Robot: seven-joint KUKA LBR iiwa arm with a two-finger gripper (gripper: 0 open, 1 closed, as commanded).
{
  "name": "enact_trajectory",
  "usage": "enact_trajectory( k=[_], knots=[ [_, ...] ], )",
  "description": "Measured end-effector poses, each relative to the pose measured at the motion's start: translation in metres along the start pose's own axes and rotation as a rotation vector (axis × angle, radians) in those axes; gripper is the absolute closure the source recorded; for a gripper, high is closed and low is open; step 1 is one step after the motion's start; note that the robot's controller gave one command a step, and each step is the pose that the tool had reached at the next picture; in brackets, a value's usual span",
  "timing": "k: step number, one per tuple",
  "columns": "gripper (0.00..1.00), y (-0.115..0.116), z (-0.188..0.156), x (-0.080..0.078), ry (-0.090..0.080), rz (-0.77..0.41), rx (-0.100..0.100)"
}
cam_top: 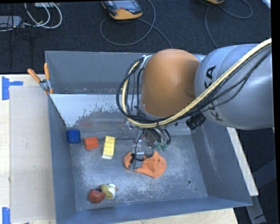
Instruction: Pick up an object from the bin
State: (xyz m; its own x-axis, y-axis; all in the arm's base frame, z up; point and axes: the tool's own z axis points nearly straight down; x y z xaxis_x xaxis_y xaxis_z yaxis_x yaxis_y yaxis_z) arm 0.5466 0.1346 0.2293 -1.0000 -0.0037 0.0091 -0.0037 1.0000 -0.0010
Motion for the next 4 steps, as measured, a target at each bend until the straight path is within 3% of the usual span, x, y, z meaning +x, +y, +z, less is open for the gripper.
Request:
enact_trajectory(
  k=[1,2,3,4],
  knots=[
    [0.00,-0.001,-0.005,-0.001,-0.007,0.004,-0.001],
    [0.00,-0.015,0.012,0.000,-0.012,-0.060,-0.003],
    [0.00,-0.044,0.046,0.004,-0.004,-0.249,0.001],
    [0.00,-0.061,0.061,0.003,-0.008,-0.333,-0.002]
  ],
)
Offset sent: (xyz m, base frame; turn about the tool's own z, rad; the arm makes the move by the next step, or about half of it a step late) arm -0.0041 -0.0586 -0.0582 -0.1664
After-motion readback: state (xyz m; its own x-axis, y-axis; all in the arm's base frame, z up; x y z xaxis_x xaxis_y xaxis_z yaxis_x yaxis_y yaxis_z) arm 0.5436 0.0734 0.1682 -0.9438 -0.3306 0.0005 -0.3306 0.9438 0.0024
